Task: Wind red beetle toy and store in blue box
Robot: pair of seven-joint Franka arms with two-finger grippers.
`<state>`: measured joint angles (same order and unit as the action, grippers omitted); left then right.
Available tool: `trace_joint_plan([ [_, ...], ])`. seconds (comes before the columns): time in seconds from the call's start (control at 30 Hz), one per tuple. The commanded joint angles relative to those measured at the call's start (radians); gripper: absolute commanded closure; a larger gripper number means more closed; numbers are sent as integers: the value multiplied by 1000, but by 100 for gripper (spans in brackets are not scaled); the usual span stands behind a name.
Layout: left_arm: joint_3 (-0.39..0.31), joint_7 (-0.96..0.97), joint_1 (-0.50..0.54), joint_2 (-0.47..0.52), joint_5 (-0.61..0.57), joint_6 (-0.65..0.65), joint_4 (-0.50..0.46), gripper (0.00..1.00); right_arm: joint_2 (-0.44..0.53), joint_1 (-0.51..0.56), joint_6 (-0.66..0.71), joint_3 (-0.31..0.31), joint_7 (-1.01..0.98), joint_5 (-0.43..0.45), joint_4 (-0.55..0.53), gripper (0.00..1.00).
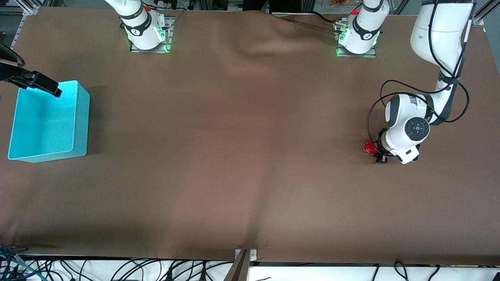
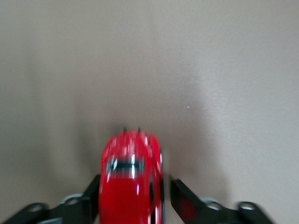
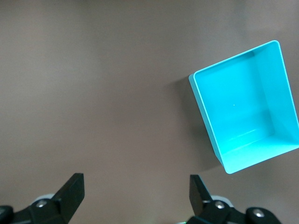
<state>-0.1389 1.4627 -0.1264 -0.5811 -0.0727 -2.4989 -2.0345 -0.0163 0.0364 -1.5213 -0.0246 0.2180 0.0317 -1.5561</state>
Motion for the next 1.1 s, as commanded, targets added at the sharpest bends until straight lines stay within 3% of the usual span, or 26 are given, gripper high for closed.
trace_joint_plan([
  [0.0, 7, -16, 5, 3, -24, 5, 39, 24, -7, -6, 19, 8, -11, -1, 25, 0],
  [0.23, 21, -15, 5, 46, -13, 95, 83, 21, -7, -6, 19, 8, -11, -1, 24, 0],
  [0.57, 50, -19, 10, 64, 14, 325, 247, 16, -5, -6, 19, 8, -11, -1, 24, 0],
  [1.07, 53, -390, 10, 127, 87, 586, 430, 14, -5, -6, 19, 8, -11, -1, 24, 0],
])
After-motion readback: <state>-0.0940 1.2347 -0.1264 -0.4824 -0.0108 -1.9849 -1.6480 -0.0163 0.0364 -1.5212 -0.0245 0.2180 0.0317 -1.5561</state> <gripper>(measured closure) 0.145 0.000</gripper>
